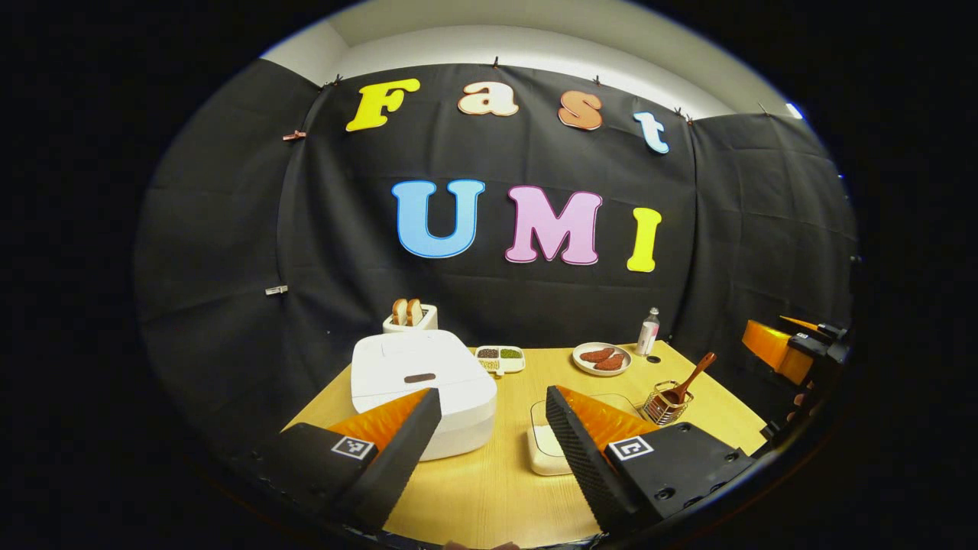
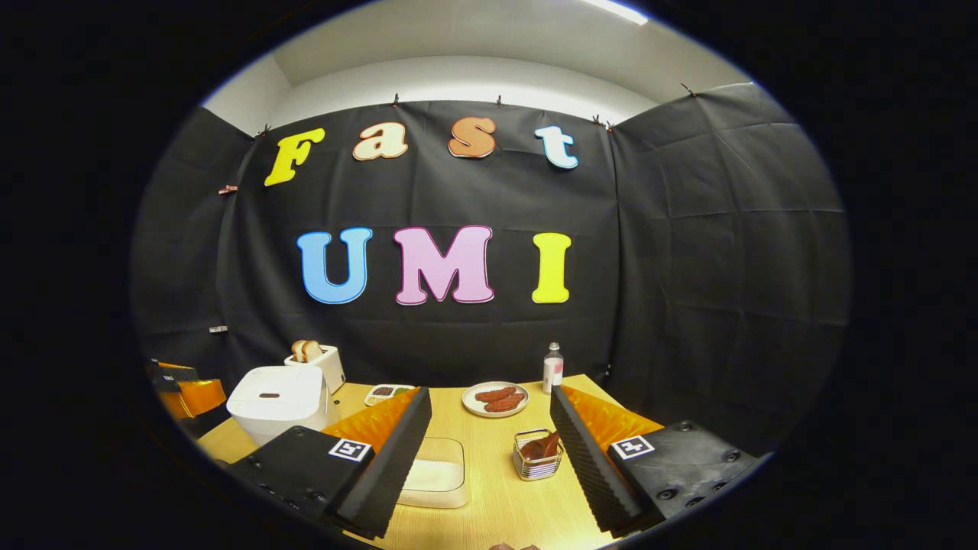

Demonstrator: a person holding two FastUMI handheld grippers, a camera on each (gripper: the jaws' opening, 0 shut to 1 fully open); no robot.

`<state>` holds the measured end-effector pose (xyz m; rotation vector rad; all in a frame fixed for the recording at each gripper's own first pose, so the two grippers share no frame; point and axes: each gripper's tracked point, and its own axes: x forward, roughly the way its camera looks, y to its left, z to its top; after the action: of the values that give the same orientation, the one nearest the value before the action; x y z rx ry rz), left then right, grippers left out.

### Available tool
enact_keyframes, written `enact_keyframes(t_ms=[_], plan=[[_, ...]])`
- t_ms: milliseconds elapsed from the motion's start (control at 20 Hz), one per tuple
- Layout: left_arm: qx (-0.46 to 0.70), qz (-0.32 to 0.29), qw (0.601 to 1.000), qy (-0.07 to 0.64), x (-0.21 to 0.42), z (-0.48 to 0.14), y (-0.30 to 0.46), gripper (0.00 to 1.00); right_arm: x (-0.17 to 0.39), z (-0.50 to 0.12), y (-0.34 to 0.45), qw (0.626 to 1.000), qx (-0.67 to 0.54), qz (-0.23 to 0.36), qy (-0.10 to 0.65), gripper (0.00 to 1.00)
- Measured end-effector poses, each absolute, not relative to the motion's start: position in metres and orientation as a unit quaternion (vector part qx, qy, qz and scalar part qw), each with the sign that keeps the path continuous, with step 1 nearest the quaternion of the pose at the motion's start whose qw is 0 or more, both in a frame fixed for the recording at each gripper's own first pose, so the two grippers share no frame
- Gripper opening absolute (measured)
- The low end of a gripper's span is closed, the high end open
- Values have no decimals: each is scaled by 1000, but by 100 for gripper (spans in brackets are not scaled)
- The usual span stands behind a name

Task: Close the left gripper, press the button to open the rice cooker; take a wooden spoon from the chopstick holder with the right hand, scoop a spoonful of rice and pour it into the rice cooker, then put the wooden spoon back into the chopstick holder.

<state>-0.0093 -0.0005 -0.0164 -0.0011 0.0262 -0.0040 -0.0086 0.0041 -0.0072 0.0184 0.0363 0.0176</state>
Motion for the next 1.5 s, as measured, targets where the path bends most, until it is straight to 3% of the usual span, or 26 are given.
enact_keyframes(t_ms=[600, 950, 1250, 1450, 1500], plan=[[-2, 4, 1000, 19, -5, -18, 10, 95, -17, -8, -1, 1000, 9, 1, 18, 98], [1, 41, 999, 13, 21, -3, 48, 93, -16, -14, -5, 1000, 10, -8, 27, 98], [-24, 59, 998, 20, 59, -2, 80, 65, -17, -30, -9, 999, -8, -14, 48, 98], [-30, 64, 997, 37, 90, -7, 102, 39, -15, -38, -15, 998, -16, -24, 63, 98], [-32, 65, 996, 42, 97, -11, 107, 29, -14, -40, -16, 997, -18, -26, 66, 98]])
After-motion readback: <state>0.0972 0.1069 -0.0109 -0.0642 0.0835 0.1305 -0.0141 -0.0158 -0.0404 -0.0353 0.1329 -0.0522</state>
